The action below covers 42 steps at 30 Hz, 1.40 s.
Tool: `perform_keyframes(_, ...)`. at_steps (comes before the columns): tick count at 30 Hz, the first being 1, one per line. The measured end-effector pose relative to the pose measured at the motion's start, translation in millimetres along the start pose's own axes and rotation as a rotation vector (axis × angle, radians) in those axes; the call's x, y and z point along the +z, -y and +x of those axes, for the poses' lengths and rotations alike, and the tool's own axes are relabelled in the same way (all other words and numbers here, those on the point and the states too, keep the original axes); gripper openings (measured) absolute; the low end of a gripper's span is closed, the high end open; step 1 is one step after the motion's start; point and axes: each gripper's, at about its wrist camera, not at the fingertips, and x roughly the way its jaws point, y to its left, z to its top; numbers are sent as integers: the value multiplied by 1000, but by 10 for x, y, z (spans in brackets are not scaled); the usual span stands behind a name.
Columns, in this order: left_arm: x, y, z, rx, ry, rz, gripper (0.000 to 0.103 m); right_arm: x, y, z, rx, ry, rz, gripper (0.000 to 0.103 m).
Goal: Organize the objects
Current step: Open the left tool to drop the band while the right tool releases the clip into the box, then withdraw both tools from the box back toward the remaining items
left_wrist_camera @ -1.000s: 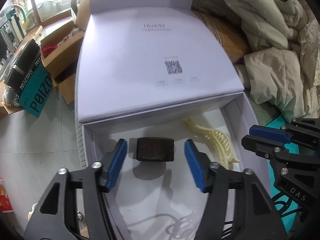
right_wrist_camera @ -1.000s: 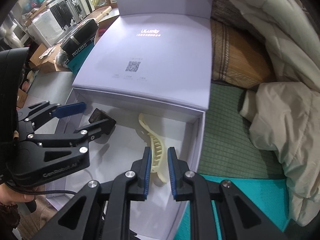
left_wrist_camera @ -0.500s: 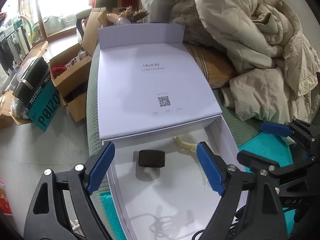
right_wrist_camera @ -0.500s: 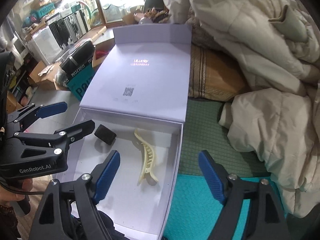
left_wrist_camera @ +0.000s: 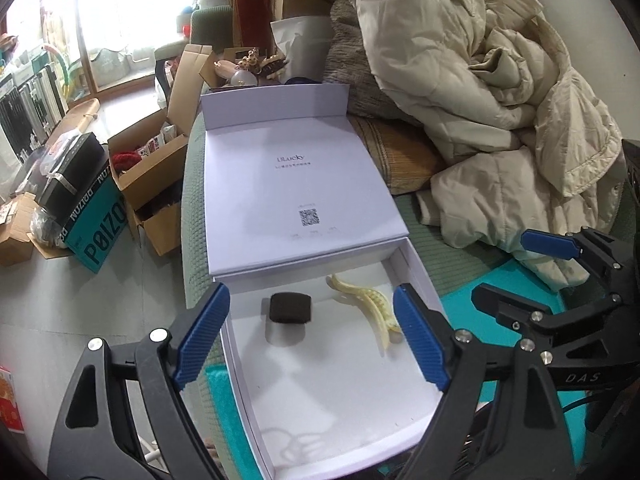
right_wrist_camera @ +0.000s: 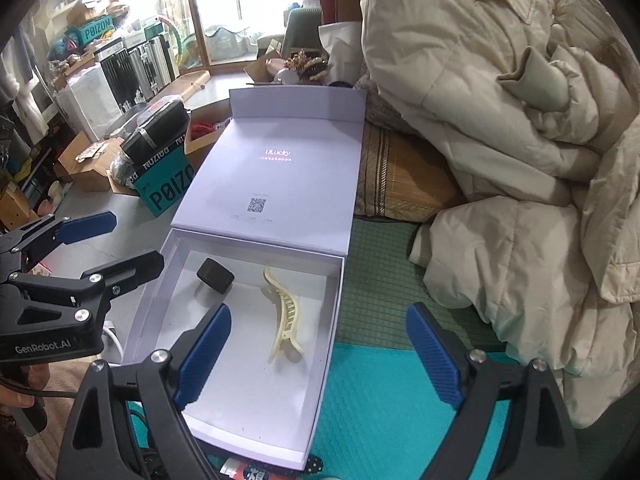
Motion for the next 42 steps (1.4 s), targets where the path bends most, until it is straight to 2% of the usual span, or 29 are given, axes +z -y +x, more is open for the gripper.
perform_keyframes(2,-14,8,-65,1,3,-8,83,-21,-2,-75,4,10,3,91)
perform_keyframes(5,-46,23,-179,42,23,-16,83,-68,-6,-163,1,21,-3,91)
perform_keyframes(7,-56,37,-253,26,34,-13,83,-92,-7,-217,4,26,-3,92)
perform_keyframes(17,-136,168,-451,53,8,-15,83,-293,10,-504,8,61,-12,94)
perform_keyframes(22,-221,310,-571,27,18,11,83,-431,30,-615,15,69,-9,94)
perform_keyframes(26,-301,410,-646,35,18,26,83,-527,56,-681,18,69,-3,94)
perform_keyframes(42,-708,481,-758,-14,-49,-33,83,-958,134,-826,18,45,30,94)
